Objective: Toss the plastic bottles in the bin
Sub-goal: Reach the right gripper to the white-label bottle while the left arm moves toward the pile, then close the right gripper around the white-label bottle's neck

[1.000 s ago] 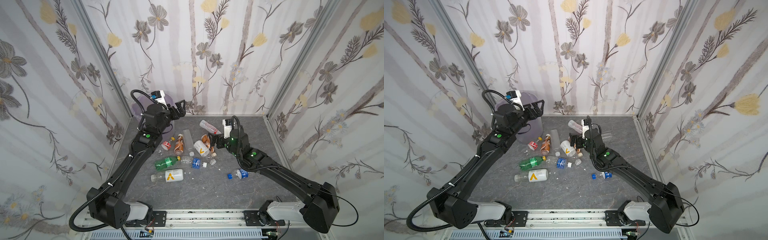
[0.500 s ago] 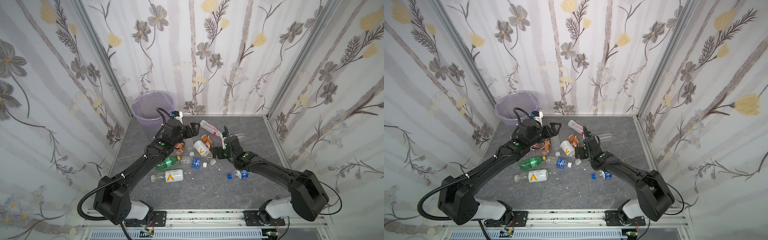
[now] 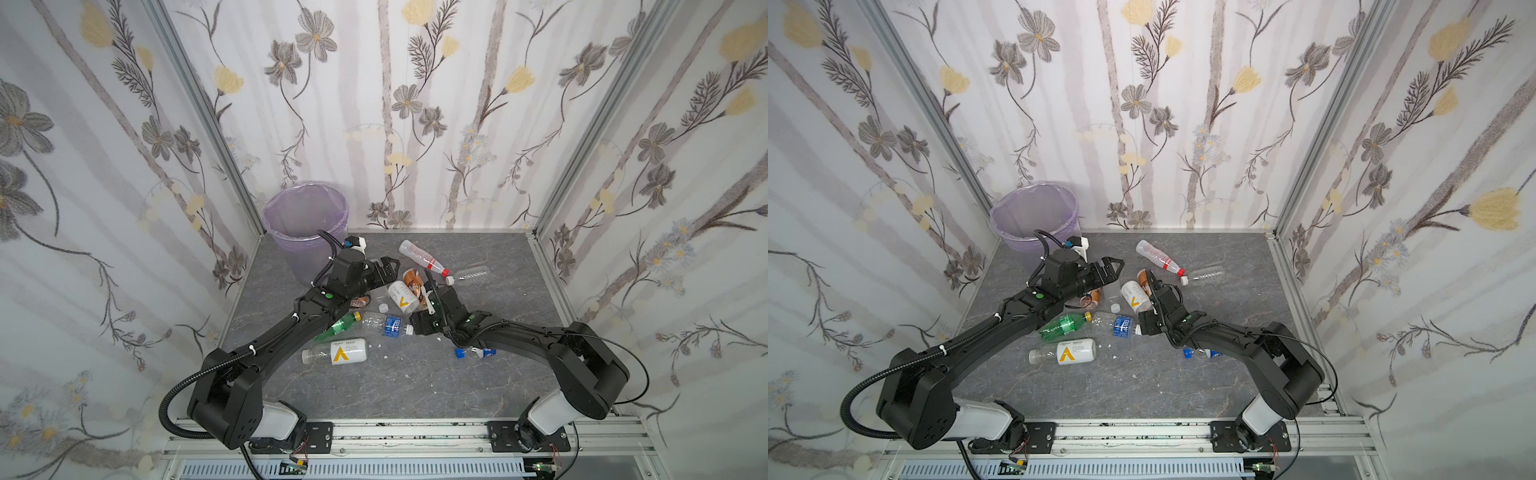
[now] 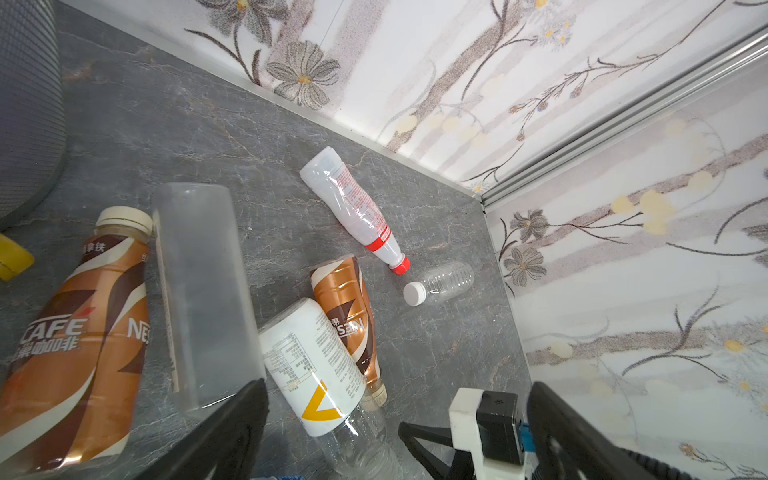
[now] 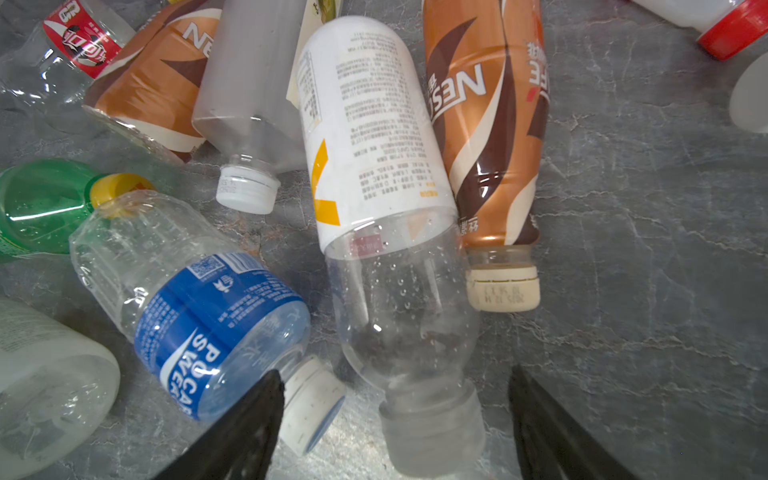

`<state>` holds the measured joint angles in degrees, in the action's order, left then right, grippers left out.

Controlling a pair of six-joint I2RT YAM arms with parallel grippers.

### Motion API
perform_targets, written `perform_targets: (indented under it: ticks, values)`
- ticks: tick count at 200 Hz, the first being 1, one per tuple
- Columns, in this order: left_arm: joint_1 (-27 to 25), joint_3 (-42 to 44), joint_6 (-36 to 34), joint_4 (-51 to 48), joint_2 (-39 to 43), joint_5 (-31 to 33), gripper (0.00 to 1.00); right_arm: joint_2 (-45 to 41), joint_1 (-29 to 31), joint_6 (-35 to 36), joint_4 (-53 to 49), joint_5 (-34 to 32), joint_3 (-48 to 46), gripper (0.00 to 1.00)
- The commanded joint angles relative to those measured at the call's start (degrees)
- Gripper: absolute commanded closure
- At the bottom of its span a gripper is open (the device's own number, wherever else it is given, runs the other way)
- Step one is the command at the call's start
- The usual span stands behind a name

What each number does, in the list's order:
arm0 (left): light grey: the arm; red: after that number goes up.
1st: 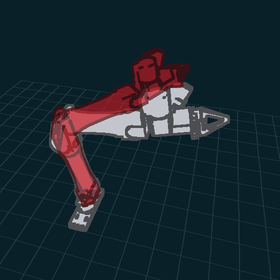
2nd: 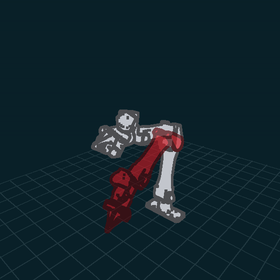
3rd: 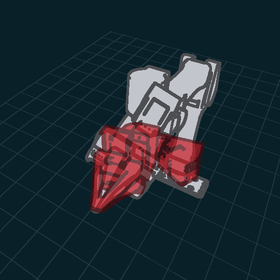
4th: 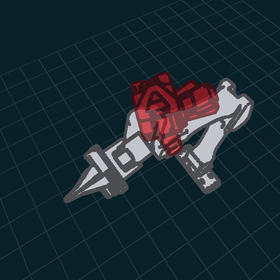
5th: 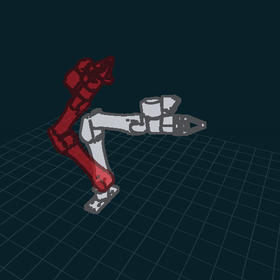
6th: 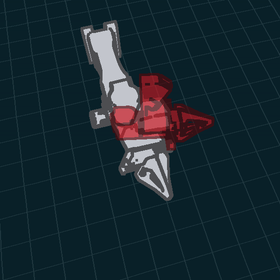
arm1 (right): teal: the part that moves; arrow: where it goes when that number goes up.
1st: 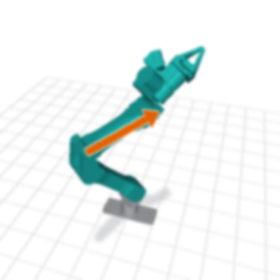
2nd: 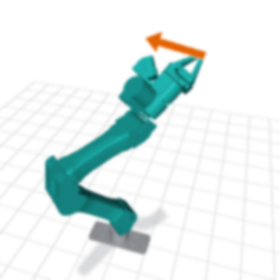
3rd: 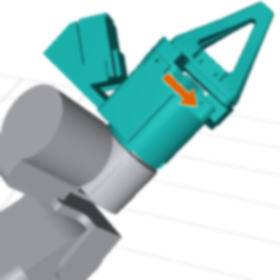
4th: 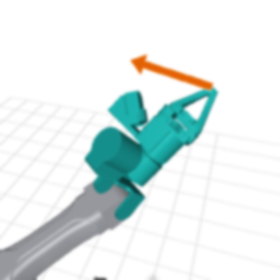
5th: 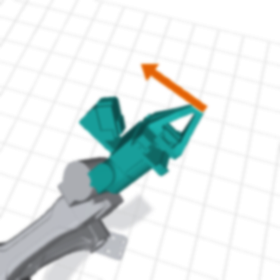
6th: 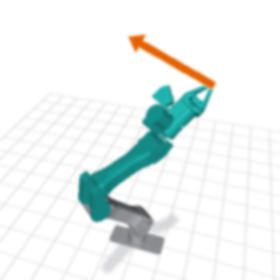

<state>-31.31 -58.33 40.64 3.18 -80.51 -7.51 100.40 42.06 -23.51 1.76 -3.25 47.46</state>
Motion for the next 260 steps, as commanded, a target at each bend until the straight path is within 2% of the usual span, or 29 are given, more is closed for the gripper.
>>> perform_targets:
  ticks: [1, 54, 132, 236, 260]
  values:
    - [-0.4, 0.0, 2.1, 1.3, -0.5, 1.8, 0.0, 1.2, 0.0, -0.6, 3.3, -0.2, -0.2, 0.21]
    - [-0.7, -0.7, 3.5, 1.7, -3.1, -0.8, 0.0, 2.1, 0.1, -1.0, 5.0, 0.2, -1.6, 0.23]
    - [-0.7, -0.7, 3.1, 1.9, -2.5, 0.6, 0.0, 3.3, 0.3, -0.9, 6.2, 0.7, -2.6, 0.29]
    - [-0.8, -0.8, 3.3, 2.0, -2.1, 1.3, 0.0, 3.8, 0.4, -0.3, 6.1, 0.8, -1.9, 0.54]
    - [-0.8, -0.8, 3.4, 2.1, -1.8, 1.8, 0.0, 3.0, 0.4, 0.0, 5.9, 0.9, -1.8, 0.55]
